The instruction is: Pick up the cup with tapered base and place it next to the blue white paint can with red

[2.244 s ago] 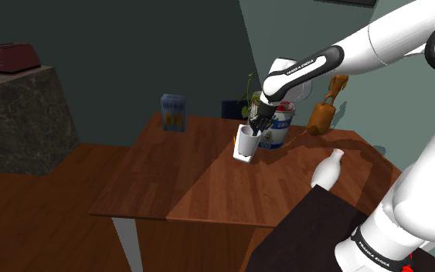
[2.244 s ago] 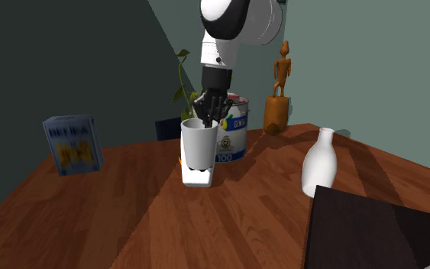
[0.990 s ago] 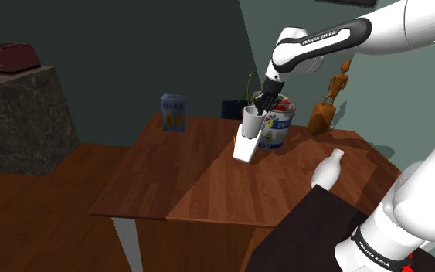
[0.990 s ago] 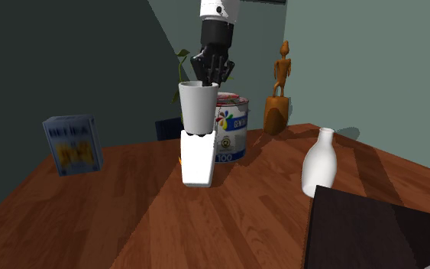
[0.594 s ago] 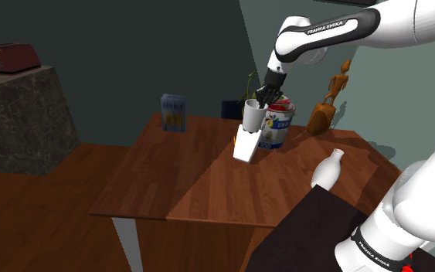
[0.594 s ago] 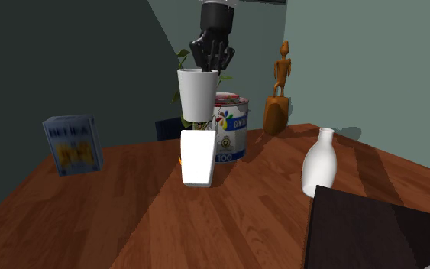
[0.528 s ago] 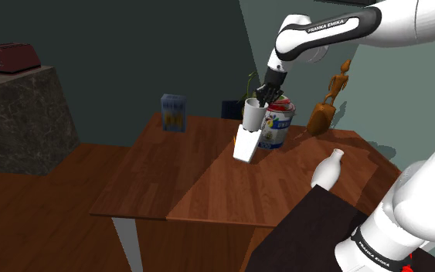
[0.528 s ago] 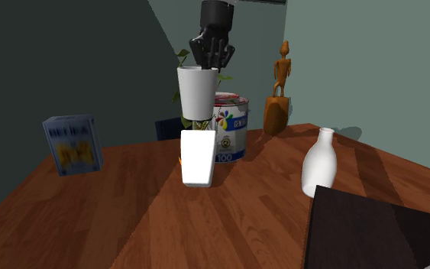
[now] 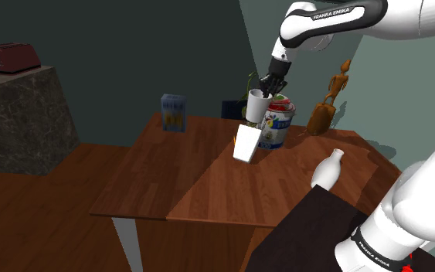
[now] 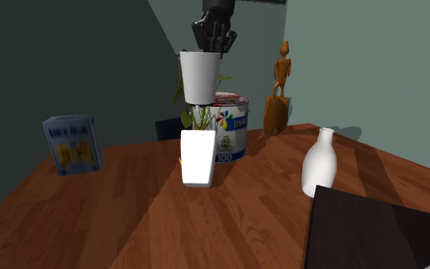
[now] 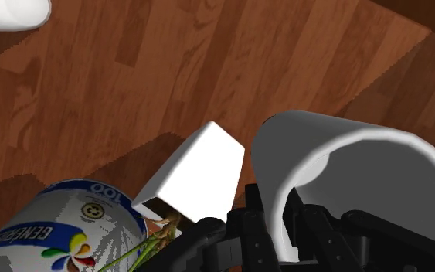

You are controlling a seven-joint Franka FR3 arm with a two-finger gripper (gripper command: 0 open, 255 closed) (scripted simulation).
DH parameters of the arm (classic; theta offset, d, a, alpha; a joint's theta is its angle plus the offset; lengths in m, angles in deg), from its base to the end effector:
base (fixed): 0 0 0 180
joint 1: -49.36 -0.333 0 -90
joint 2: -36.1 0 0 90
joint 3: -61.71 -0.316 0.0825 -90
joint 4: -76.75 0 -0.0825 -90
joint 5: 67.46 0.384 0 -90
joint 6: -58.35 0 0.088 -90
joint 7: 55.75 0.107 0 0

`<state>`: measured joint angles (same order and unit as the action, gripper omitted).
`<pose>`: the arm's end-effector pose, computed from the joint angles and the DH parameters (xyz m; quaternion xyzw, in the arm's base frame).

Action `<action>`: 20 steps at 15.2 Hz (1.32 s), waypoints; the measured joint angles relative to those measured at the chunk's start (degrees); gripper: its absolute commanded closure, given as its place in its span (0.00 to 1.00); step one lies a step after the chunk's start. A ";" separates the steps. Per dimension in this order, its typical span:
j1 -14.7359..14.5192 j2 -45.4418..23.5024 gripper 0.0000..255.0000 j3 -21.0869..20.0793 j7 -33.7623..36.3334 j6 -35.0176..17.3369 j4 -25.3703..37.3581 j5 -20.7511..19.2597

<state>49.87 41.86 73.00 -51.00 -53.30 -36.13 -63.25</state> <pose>0.5272 -0.1084 0.5210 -0.9861 0.1557 -0.0410 0.0420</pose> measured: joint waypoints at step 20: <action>14.82 -24.19 1.00 10.68 -25.44 10.20 30.28 9.26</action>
<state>64.69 17.67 83.68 -76.44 -43.11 -5.85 -53.99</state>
